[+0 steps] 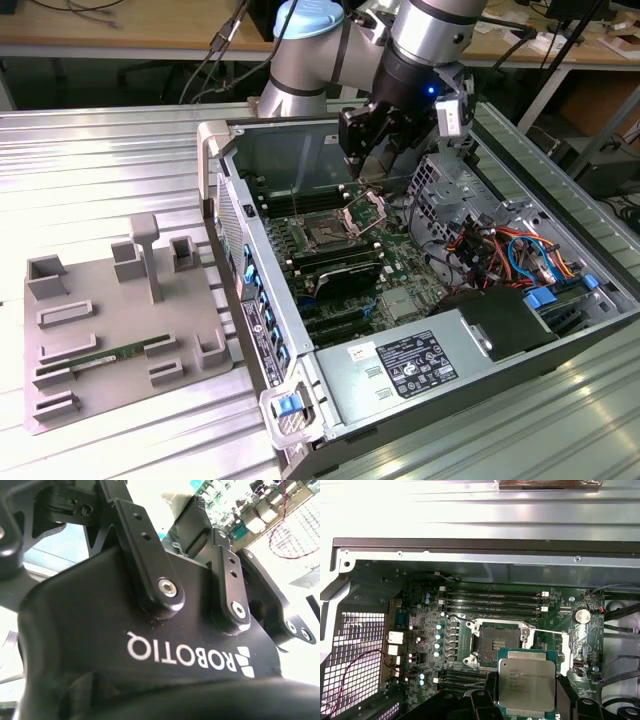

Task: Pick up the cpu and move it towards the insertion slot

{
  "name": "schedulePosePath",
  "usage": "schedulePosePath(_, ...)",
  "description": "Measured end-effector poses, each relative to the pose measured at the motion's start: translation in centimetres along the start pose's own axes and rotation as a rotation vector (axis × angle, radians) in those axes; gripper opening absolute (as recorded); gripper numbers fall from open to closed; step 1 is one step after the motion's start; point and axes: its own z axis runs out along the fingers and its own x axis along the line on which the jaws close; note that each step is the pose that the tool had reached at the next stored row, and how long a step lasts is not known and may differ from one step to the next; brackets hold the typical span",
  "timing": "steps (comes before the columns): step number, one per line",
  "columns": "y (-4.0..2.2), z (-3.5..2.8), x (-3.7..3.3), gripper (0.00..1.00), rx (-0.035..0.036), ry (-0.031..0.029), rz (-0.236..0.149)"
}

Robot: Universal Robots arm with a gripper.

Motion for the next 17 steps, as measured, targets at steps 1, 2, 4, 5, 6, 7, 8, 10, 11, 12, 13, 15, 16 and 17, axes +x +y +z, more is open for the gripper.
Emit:
schedulePosePath(1,0.14,0.02,-0.06,0.55,0.0,0.0,0.0)
schedulePosePath(2,0.25,0.04,-0.11,0.55,0.0001,0.0,0.0)
schedulePosePath(4,0.58,0.09,-0.25,0.55,0.0,0.0,0.0)
schedulePosePath(5,0.71,0.11,-0.3,0.55,0.0,0.0,0.0)
schedulePosePath(6,0.81,0.12,-0.35,0.55,0.0,0.0,0.0)
schedulePosePath(7,0.93,0.13,-0.39,0.55,-0.0001,0.0,0.0)
schedulePosePath(8,1.13,0.15,-0.48,0.55,0.0,0.0,0.0)
schedulePosePath(10,1.32,0.15,-0.58,0.55,0.0001,0.0001,0.0)
schedulePosePath(11,1.32,0.15,-0.59,0.55,0.0,0.0,0.0)
schedulePosePath(12,1.32,0.16,-0.59,0.55,-0.0001,0.0,0.0)
schedulePosePath(13,1.32,0.16,-0.6,0.55,0.0,0.0,0.0)
schedulePosePath(15,1.32,0.16,-0.6,0.55,0.0,0.0,0.0)
schedulePosePath(16,1.32,0.16,-0.6,0.55,0.0,0.0,0.0)
schedulePosePath(17,1.32,0.16,-0.6,0.55,0.0,0.0,0.0)
